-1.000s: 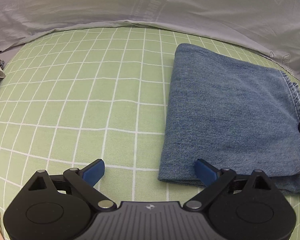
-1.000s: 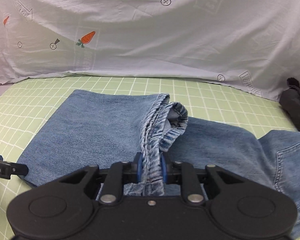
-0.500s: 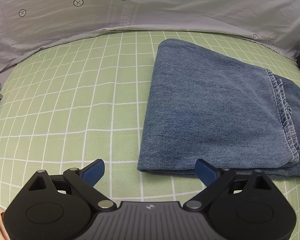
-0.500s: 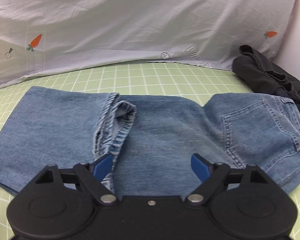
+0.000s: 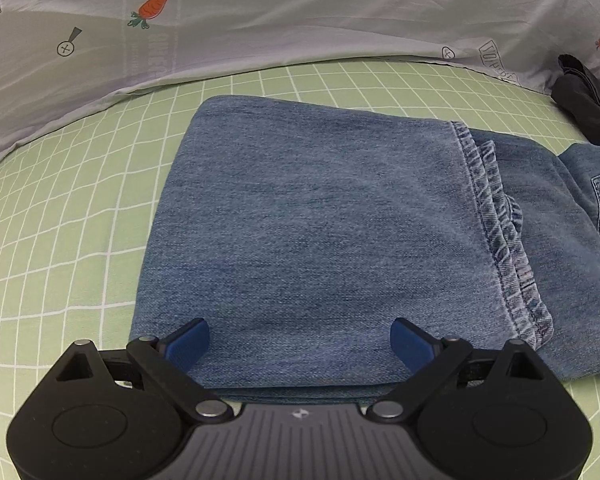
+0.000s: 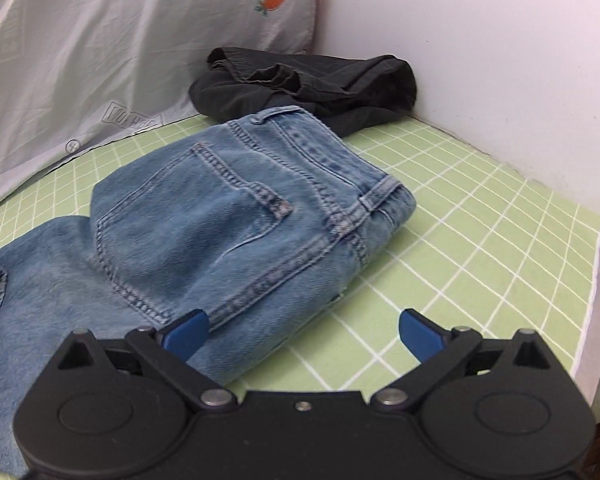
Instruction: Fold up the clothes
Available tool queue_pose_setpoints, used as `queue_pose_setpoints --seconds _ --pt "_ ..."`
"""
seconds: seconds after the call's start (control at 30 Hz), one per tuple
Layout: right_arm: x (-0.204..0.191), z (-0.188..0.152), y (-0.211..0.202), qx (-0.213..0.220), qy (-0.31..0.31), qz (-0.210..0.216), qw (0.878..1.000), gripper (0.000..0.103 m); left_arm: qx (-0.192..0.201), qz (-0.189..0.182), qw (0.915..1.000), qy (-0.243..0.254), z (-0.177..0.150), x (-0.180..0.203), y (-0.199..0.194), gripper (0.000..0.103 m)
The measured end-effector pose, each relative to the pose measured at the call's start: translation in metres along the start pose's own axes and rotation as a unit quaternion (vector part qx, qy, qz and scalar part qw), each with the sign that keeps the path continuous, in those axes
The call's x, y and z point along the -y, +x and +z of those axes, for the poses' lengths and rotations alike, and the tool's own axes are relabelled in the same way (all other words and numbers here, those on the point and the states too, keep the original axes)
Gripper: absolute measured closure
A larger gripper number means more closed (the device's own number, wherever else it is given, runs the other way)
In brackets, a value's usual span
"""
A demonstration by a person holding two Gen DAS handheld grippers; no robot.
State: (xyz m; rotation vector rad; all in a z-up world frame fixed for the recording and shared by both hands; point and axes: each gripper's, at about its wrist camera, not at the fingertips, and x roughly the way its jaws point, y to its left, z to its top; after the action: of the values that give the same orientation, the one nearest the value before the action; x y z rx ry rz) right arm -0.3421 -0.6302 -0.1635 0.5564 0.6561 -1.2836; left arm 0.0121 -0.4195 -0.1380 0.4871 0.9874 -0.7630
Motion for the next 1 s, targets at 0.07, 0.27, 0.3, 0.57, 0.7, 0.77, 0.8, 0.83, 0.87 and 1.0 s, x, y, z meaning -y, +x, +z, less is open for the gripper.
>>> queue_pose_setpoints --seconds 0.07,0.27,0.3,0.57,0.7,0.77,0.8,0.83,0.87,1.0 --pt "0.013 0.004 0.01 -0.003 0.021 0.004 1.0 0.0 -0.007 0.004 0.9999 0.014 0.001 0.012 0.007 0.006" --pt "0.031 0.018 0.03 0.005 0.066 0.062 0.996 0.0 -0.016 0.03 0.9992 0.02 0.0 0.028 0.019 0.003" --pt "0.032 0.021 0.034 0.005 0.074 0.073 0.995 0.0 -0.019 0.032 0.9991 0.019 0.001 0.028 0.021 0.001" --pt "0.027 0.031 0.067 0.003 0.143 0.096 0.985 0.0 -0.029 0.031 0.9991 0.011 0.002 0.026 0.023 0.0" --pt "0.025 0.034 0.07 -0.004 0.162 0.086 0.983 0.003 -0.028 0.029 0.9992 0.009 0.001 0.026 0.024 0.0" --pt "0.031 0.034 0.067 -0.003 0.184 0.093 0.978 0.016 -0.027 0.027 0.9992 0.007 0.002 0.025 0.025 0.0" --pt "0.038 0.032 0.066 -0.001 0.202 0.098 0.974 0.024 -0.027 0.026 0.9993 0.005 0.001 0.025 0.025 0.0" --pt "0.047 0.029 0.064 0.0 0.227 0.111 0.968 0.044 -0.026 0.025 0.9993 0.004 0.001 0.025 0.025 0.0" --pt "0.056 0.026 0.063 0.001 0.256 0.13 0.958 0.054 -0.025 0.025 0.9994 0.003 0.001 0.025 0.025 0.0" --pt "0.071 0.021 0.054 0.007 0.32 0.194 0.927 0.078 -0.019 0.025 0.9995 0.002 -0.001 0.025 0.024 0.0"
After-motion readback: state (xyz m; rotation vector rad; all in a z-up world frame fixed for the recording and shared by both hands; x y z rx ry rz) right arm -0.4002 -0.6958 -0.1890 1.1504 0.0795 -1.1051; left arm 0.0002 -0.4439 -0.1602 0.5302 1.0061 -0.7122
